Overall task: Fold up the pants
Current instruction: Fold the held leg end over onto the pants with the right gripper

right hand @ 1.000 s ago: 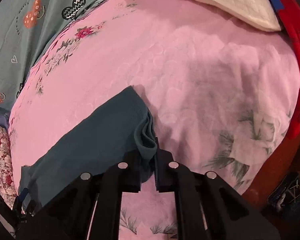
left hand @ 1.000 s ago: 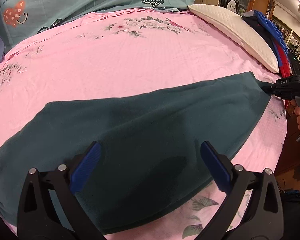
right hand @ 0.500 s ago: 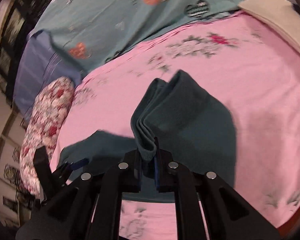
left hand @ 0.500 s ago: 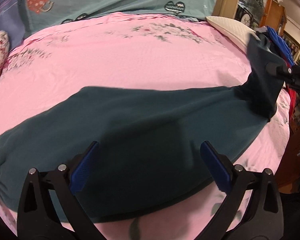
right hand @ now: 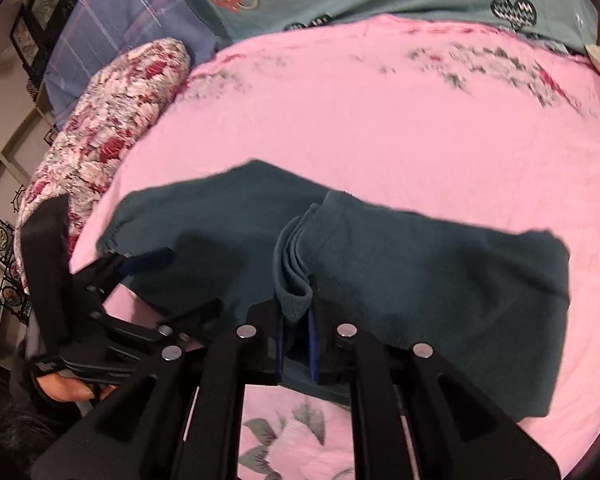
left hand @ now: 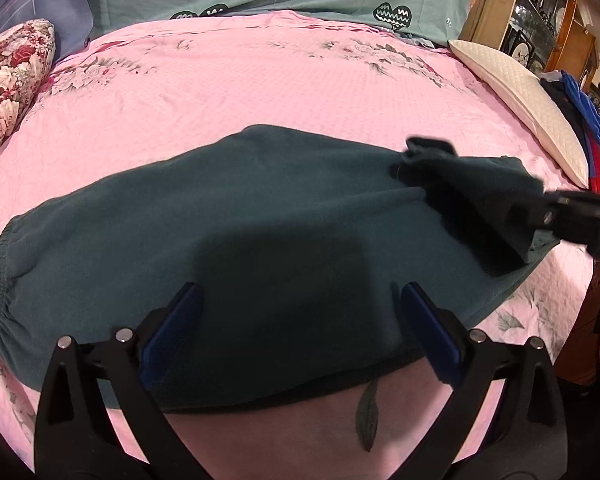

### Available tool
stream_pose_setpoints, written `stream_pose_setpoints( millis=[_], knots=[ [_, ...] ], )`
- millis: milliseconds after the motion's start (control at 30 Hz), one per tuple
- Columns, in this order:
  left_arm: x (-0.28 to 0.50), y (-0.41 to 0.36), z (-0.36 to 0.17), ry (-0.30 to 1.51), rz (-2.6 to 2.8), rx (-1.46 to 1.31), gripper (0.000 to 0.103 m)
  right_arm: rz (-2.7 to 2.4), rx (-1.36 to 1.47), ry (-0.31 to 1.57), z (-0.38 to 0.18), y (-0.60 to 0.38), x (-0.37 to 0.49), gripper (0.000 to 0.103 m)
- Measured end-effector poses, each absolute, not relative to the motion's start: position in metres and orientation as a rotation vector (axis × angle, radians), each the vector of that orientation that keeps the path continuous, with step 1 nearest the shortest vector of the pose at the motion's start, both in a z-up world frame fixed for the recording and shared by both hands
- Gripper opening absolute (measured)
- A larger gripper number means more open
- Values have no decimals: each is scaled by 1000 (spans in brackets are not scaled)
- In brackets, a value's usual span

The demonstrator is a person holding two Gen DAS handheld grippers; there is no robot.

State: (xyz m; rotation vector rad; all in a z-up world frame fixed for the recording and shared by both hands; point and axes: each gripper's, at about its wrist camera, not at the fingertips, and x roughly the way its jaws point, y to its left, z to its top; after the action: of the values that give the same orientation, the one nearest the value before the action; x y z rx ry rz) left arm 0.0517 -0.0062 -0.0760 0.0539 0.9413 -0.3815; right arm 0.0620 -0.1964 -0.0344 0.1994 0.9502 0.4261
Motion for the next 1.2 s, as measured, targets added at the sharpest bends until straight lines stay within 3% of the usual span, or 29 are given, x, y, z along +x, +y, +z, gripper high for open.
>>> stream_pose_setpoints(
  millis=[67, 100, 133, 200, 400, 567, 633, 700, 767, 800, 1000, 1200],
  knots=[
    [52, -5, -76, 940, -381, 52, 101, 442, 150, 994, -45, -184, 65, 15],
    [51, -4, -76, 941, -381, 50, 101, 465, 119, 1066, -58, -175, 68, 21],
    [51, -3, -76, 942, -380, 48, 101, 476, 120, 1113, -65, -173, 68, 39],
    [50, -1, -75, 942, -380, 48, 101, 493, 139, 1087, -61, -179, 62, 45],
    [46, -2, -67, 919, -398, 50, 101, 449, 270, 968, -22, -218, 66, 45],
    [39, -16, -70, 929, -417, 103, 101, 459, 185, 1052, -38, -189, 81, 45],
    [37, -18, -71, 934, -430, 109, 101, 462, 117, 1091, -48, -174, 79, 43],
    [34, -24, -70, 926, -451, 120, 101, 473, 98, 1124, -57, -168, 78, 31],
    [32, -32, -72, 927, -469, 142, 101, 468, 114, 1121, -63, -171, 78, 8],
    [32, -34, -73, 929, -473, 150, 101, 471, 145, 1110, -62, -176, 77, 5],
    [34, -35, -77, 926, -471, 146, 101, 528, 233, 1037, -42, -189, 67, 4],
    [34, -32, -76, 926, -461, 145, 101, 562, 174, 1112, -56, -164, 70, 4]
  ],
)
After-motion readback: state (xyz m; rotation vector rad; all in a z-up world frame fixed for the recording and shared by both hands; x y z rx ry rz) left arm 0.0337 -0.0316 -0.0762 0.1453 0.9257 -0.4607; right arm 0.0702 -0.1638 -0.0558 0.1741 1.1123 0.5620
